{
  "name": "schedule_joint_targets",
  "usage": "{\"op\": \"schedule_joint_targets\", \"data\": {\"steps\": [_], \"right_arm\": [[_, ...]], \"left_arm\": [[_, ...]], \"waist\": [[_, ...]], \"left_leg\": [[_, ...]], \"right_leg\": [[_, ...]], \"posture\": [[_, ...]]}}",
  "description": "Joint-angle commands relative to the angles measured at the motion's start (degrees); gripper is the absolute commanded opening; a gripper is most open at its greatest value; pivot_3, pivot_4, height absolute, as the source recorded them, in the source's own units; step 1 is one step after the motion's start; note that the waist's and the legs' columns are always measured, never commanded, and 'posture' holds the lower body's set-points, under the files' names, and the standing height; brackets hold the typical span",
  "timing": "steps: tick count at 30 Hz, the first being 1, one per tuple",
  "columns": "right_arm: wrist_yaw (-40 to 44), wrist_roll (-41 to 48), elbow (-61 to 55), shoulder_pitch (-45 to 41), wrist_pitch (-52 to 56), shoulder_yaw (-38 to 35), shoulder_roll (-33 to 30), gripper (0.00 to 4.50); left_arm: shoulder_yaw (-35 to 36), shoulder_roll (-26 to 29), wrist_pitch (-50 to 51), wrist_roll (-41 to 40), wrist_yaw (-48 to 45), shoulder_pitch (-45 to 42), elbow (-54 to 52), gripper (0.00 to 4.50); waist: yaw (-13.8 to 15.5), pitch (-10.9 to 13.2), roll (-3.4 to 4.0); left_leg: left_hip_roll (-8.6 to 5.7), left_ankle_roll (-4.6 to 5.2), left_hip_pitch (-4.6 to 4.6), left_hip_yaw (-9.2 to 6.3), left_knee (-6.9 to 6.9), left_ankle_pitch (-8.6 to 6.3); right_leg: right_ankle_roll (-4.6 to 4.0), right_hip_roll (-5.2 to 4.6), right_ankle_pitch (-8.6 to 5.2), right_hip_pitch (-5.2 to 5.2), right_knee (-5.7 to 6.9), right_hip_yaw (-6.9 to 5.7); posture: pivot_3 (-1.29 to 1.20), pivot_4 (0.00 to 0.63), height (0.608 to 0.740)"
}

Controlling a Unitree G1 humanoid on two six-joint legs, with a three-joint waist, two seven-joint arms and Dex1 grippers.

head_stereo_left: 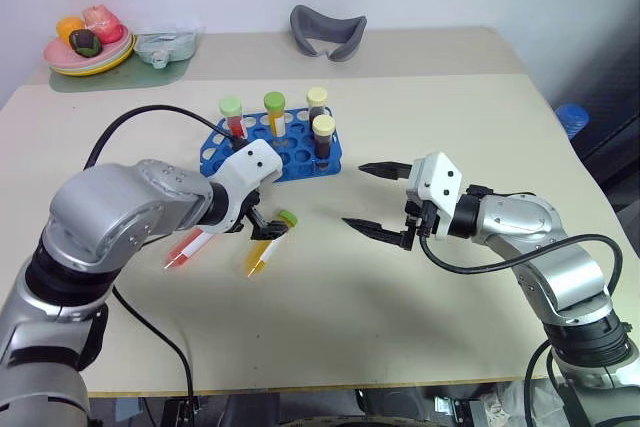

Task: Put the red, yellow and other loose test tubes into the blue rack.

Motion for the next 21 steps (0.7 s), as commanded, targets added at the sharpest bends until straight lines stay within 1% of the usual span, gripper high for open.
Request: {"op": "schedule_joint_targets", "data": {"steps": [1,5,9,12,15,18,21], "right_arm": [[2.2,2.6,-4.1,-0.1,1.1,-0.3,-1.2,4.34],[3.7,3.7,-5.5,0.5,2.3,-0.2,-2.1,4.34],[3.8,3.8,-6.2,1.0,2.8,-0.1,-2.0,4.34],[3.4,3.8,-6.6,1.2,2.8,0.1,-1.5,4.34],[2.6,3.7,-7.0,1.3,2.8,0.5,-0.8,4.34],[1.8,3.6,-7.4,1.7,2.8,0.7,-0.5,4.34],[1.2,3.7,-7.8,2.1,2.9,0.8,-0.4,4.34]], "left_arm": [[-1.9,0.1,0.5,-4.5,2.9,-2.5,4.6,4.50],[-7.6,0.7,0.5,-8.3,6.4,-6.0,8.2,4.50],[-10.3,-0.3,0.5,-12.8,9.3,-9.1,11.0,4.50],[-14.0,-0.1,0.5,-13.9,12.2,-9.5,10.8,4.50],[-17.9,0.2,0.5,-12.9,14.9,-9.5,9.8,4.50],[-19.3,0.4,0.5,-13.5,16.8,-9.3,10.1,4.50],[-19.3,0.2,0.5,-14.6,18.2,-9.3,11.2,4.50]], "waist": [[0.1,0.0,0.00],[0.4,0.0,-0.01],[0.6,0.0,-0.01],[0.6,0.0,-0.01],[0.6,0.0,-0.01],[0.7,0.0,0.00],[0.7,0.0,0.00]], "left_leg": [[0.00,0.00,-0.01,0.00,0.01,0.00],[-0.01,0.00,-0.03,0.00,0.04,0.00],[-0.01,0.00,-0.03,0.00,0.04,0.00],[-0.01,0.00,-0.03,0.00,0.04,0.00],[-0.01,0.00,-0.03,0.00,0.04,0.00],[-0.02,-0.01,-0.03,0.00,0.05,0.00],[-0.02,0.00,-0.01,0.01,0.05,0.00]], "right_leg": [[0.00,0.00,0.00,0.00,-0.01,0.00],[0.00,-0.03,0.00,0.03,-0.04,-0.01],[0.00,-0.03,0.00,0.03,-0.07,-0.01],[0.00,-0.03,0.00,0.04,-0.07,0.00],[0.00,-0.03,0.00,0.04,-0.07,0.00],[0.00,-0.03,0.00,0.04,-0.07,0.00],[0.00,-0.03,0.00,0.06,-0.07,0.00]], "posture": [[0.00,0.150,0.740],[0.00,0.150,0.740],[0.00,0.150,0.740],[0.00,0.150,0.740],[0.00,0.150,0.740],[0.00,0.150,0.740],[0.00,0.150,0.740]]}}
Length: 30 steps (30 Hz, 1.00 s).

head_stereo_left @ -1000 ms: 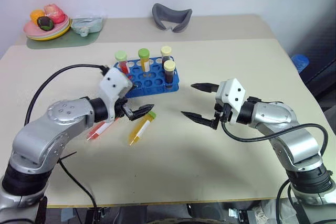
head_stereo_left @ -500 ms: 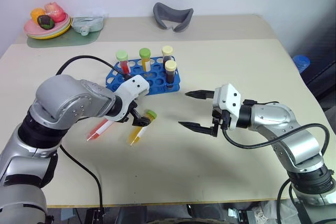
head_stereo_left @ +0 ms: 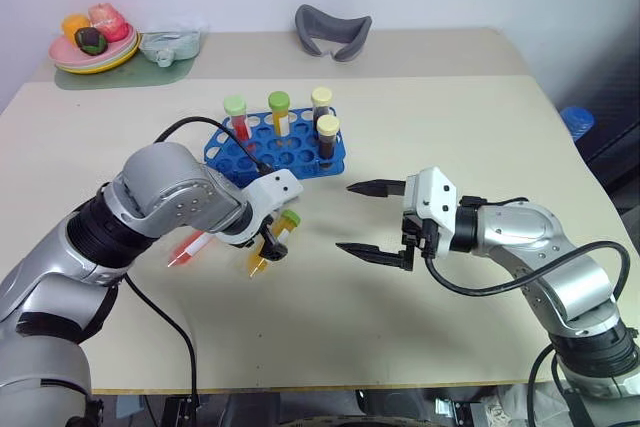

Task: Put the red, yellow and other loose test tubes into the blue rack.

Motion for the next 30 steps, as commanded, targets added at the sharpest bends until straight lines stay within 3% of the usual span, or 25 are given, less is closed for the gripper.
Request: {"op": "schedule_joint_targets", "data": {"steps": [1,2,8,19,23,30], "right_arm": [[-0.8,0.6,-2.5,0.3,0.0,0.0,0.5,4.34],[-0.9,0.7,-2.6,0.4,0.0,0.0,0.5,4.34],[-1.3,1.0,-2.7,0.0,0.2,0.2,0.4,4.40],[-0.8,1.0,-1.9,-1.5,0.5,0.8,0.7,4.40],[-0.8,1.1,-2.1,-1.7,0.6,1.0,0.7,4.40],[-1.1,1.2,-2.6,-1.7,1.0,1.0,0.7,4.40]], "left_arm": [[0.0,0.2,0.5,-1.3,2.3,-0.6,1.7,4.50],[0.2,-0.2,0.5,-1.5,2.9,-0.5,2.4,4.50],[1.3,-1.0,0.5,-2.8,6.3,-0.5,5.1,1.77],[3.0,-1.5,0.5,-1.9,8.4,0.5,5.6,1.77],[3.5,-0.3,0.5,-1.5,8.4,0.7,4.2,0.82],[10.1,1.9,0.2,0.7,4.9,2.9,-2.1,0.82]], "waist": [[0.0,0.0,0.00],[0.0,0.0,0.00],[0.2,0.0,0.01],[0.6,0.0,0.01],[0.6,0.0,0.01],[0.6,0.0,0.00]], "left_leg": [[0.00,0.00,0.00,0.00,0.01,0.00],[0.00,0.00,0.02,0.00,0.01,0.00],[0.00,0.00,0.06,0.00,0.03,0.00],[-0.01,0.00,0.06,0.00,0.04,0.00],[-0.01,0.00,0.06,0.00,0.04,0.00],[-0.01,0.00,0.04,0.00,0.02,0.00]], "right_leg": [[0.00,0.00,0.00,0.01,0.00,0.00],[0.00,0.00,0.00,0.02,0.00,0.00],[0.00,0.00,0.00,0.08,0.00,0.00],[0.00,0.00,0.00,0.08,0.00,0.00],[0.00,0.00,0.00,0.08,0.00,0.00],[0.00,0.00,0.00,0.05,-0.01,0.00]], "posture": [[0.00,0.150,0.740],[0.00,0.150,0.740],[0.00,0.150,0.740],[0.00,0.150,0.740],[0.00,0.150,0.740],[0.00,0.150,0.740]]}}
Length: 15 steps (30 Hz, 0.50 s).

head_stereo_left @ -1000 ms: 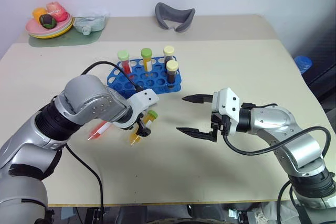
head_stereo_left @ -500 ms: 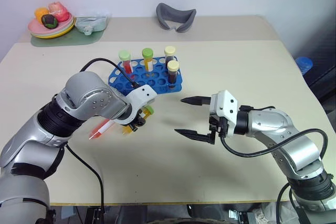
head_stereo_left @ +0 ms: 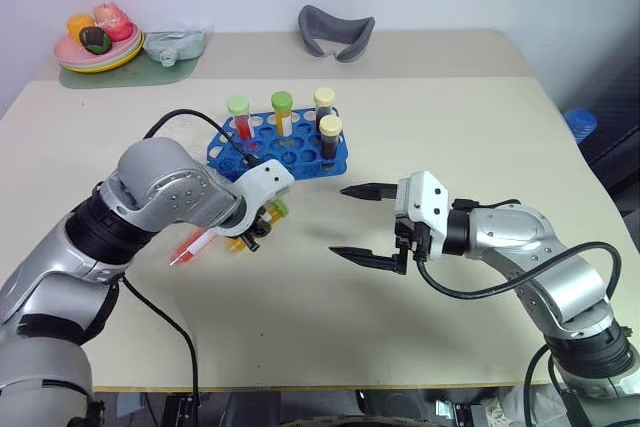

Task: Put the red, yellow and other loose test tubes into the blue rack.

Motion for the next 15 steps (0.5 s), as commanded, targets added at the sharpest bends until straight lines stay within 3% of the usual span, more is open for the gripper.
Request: {"op": "schedule_joint_targets", "data": {"steps": [1,5,9,12,15], "right_arm": [[-0.3,1.1,-2.6,-0.7,0.0,-0.8,0.3,4.40],[-1.0,1.9,-3.4,0.5,0.8,-2.2,-0.2,4.40],[-3.9,2.6,-3.7,1.5,2.2,-3.4,1.0,4.40],[-6.4,2.8,-3.5,1.1,3.3,-3.4,2.9,4.40],[-8.9,2.6,-2.7,0.4,4.0,-3.0,5.2,4.40]], "left_arm": [[7.6,2.8,-0.2,1.6,-4.2,1.8,-6.4,0.82],[21.7,6.4,-19.3,5.2,-15.0,12.3,-14.4,0.82],[36.8,0.4,-35.2,9.2,-15.2,21.7,-14.1,0.82],[38.8,-6.1,-45.6,15.6,-13.6,24.2,-13.2,0.82],[34.1,-12.9,-57.7,26.1,-12.2,26.3,-11.2,0.82]], "waist": [[0.1,0.0,-0.01],[0.0,0.0,0.00],[0.4,0.0,-0.02],[0.6,0.0,-0.04],[0.6,0.0,-0.03]], "left_leg": [[0.00,0.00,-0.02,0.00,0.00,0.00],[0.02,-0.09,-0.04,0.01,-0.05,0.05],[0.01,-0.36,-0.05,0.03,-0.03,0.20],[0.00,-0.02,-0.04,0.03,-0.01,0.01],[0.00,0.00,-0.05,0.03,-0.01,0.00]], "right_leg": [[0.00,0.00,0.00,-0.01,0.00,-0.01],[-0.01,-0.01,0.00,-0.08,-0.01,0.00],[-0.01,-0.06,0.00,-0.01,-0.09,-0.04],[0.00,-0.07,0.01,0.08,-0.19,-0.05],[0.01,-0.07,0.02,0.09,-0.23,-0.05]], "posture": [[0.00,0.150,0.740],[0.00,0.150,0.740],[0.00,0.150,0.740],[0.00,0.150,0.740],[0.00,0.150,0.740]]}}
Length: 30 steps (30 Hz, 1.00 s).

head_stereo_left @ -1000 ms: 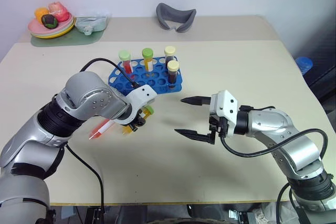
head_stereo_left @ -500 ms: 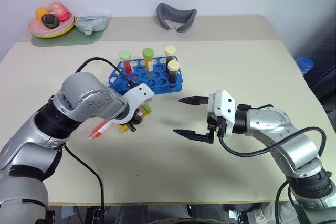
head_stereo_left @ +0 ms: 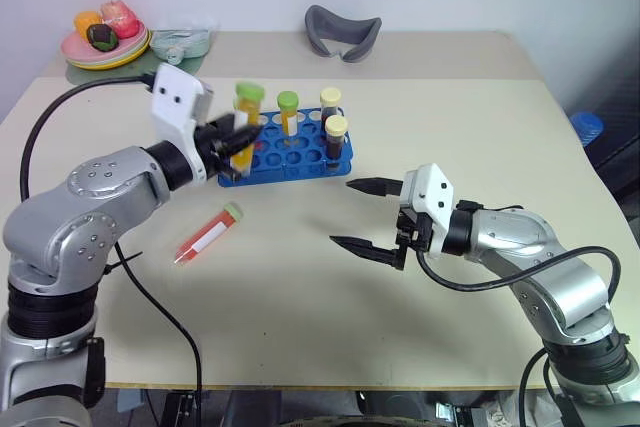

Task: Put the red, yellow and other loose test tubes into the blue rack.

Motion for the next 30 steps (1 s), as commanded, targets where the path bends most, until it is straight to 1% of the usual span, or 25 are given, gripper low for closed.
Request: {"op": "schedule_joint_targets", "data": {"steps": [1,3,5,7,8,11,16,24,30], "right_arm": [[-3.1,0.2,-0.7,-1.4,0.3,-0.6,2.3,4.40],[-4.3,-0.5,0.5,-1.7,0.1,-0.4,3.4,4.40],[-5.0,-1.0,1.1,-1.8,-0.2,-0.4,3.8,4.40],[-5.3,-1.4,1.1,-1.7,-0.4,-0.5,4.0,4.40],[-5.4,-1.4,1.0,-1.6,-0.4,-0.5,4.0,4.40],[-5.8,-1.4,0.6,-1.3,-0.1,-0.8,3.8,4.40],[-6.6,-1.1,-0.6,-0.2,0.6,-1.6,3.4,4.40],[-8.0,-0.9,-2.0,1.0,1.2,-2.3,3.4,4.40],[-8.4,-1.0,-2.2,0.9,1.2,-1.8,3.6,4.40]], "left_arm": [[-5.0,-6.6,-15.7,12.5,1.3,1.8,1.9,0.82],[-8.5,-11.5,-23.1,18.2,2.0,2.7,4.8,0.82],[-11.0,-16.1,-28.8,21.7,1.7,3.3,8.2,0.82],[-12.2,-20.2,-33.1,23.2,0.8,3.8,11.6,0.82],[-13.2,-21.3,-36.5,25.2,-0.1,4.1,13.7,0.82],[-14.7,-23.3,-43.8,28.5,-3.5,4.3,19.5,0.82],[-13.7,-25.4,-52.3,33.2,-3.2,1.8,29.6,0.82],[-11.6,-28.7,-57.6,34.2,-3.1,-0.8,39.1,0.82],[-11.0,-30.8,-59.9,34.8,-3.1,-2.4,43.1,0.82]], "waist": [[0.0,0.0,0.02],[0.0,0.0,0.02],[0.1,0.0,0.01],[0.1,0.0,0.02],[0.0,0.0,0.01],[-0.4,0.0,0.04],[-0.3,-0.1,0.07],[-0.3,-0.1,0.07],[-0.2,-0.1,0.06]], "left_leg": [[0.00,0.00,0.00,0.00,0.00,0.00],[-0.01,-0.01,-0.01,0.01,0.00,0.00],[-0.01,0.00,0.00,0.01,0.01,0.00],[-0.01,0.00,-0.01,0.02,0.00,0.00],[-0.01,0.01,-0.01,0.01,0.00,0.00],[-0.01,0.02,0.02,0.01,-0.01,-0.01],[-0.01,0.06,0.04,0.01,0.01,-0.03],[-0.01,0.08,0.03,0.00,0.01,-0.04],[-0.02,0.08,0.03,0.00,0.02,-0.04]], "right_leg": [[0.00,-0.01,0.00,0.01,-0.03,0.00],[0.00,0.00,0.01,0.01,-0.04,0.00],[0.00,-0.01,0.01,0.03,-0.05,0.00],[0.01,-0.01,0.01,0.01,-0.04,0.00],[0.00,0.00,0.01,0.00,-0.04,0.00],[0.00,0.01,0.01,0.00,-0.01,0.01],[0.00,0.02,0.01,0.02,0.02,0.01],[0.01,0.01,0.01,0.02,0.00,0.00],[0.01,0.01,0.01,0.03,0.00,-0.02]], "posture": [[0.00,0.150,0.740],[0.00,0.150,0.740],[0.00,0.150,0.740],[0.00,0.150,0.740],[0.00,0.150,0.740],[0.00,0.150,0.740],[0.00,0.150,0.740],[0.00,0.150,0.740],[0.00,0.150,0.740]]}}
